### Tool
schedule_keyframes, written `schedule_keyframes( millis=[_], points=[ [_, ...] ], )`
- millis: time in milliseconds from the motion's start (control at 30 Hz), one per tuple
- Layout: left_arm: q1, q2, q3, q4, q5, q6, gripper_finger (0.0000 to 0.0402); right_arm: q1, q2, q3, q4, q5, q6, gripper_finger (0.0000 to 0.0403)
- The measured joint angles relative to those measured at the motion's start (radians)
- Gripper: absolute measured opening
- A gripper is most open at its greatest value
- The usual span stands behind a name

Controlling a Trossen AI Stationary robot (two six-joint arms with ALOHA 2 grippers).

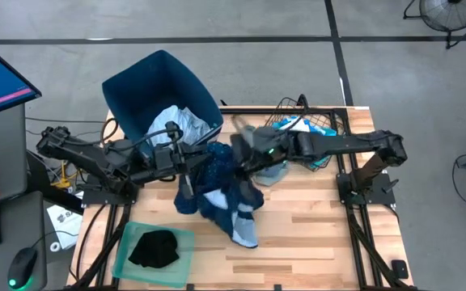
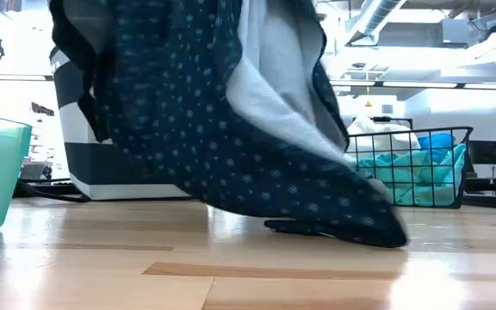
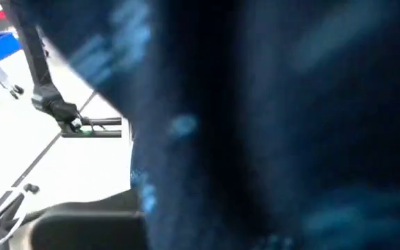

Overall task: Pick & Place Cloths
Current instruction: Put the dark blue cloth into the blue laundry organizer

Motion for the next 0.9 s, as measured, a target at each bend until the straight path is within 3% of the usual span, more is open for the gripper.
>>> schedule_keyframes(
  millis=[133, 333, 633, 767, 900],
  points=[
    [-0.038, -0.007, 0.002, 0.017, 0.000, -0.004, 0.0017, -0.092, -0.101, 0.011, 0.002, -0.001, -0.019, 0.0005],
    [-0.062, -0.012, 0.003, 0.014, -0.074, -0.018, 0.0034, -0.266, -0.149, 0.198, -0.021, -0.058, -0.041, 0.0003],
    [-0.060, -0.014, 0.002, 0.009, -0.297, -0.017, 0.0058, -0.427, 0.042, 0.692, -0.045, -0.215, -0.023, 0.0001],
    [-0.061, -0.014, 0.002, 0.005, -0.412, 0.004, 0.0069, -0.467, 0.081, 0.647, 0.176, -0.306, 0.091, 0.0001],
    [-0.061, -0.014, 0.002, 0.002, -0.531, 0.008, 0.0079, -0.483, 0.156, 0.650, 0.310, -0.374, 0.103, 0.0001]
  ],
)
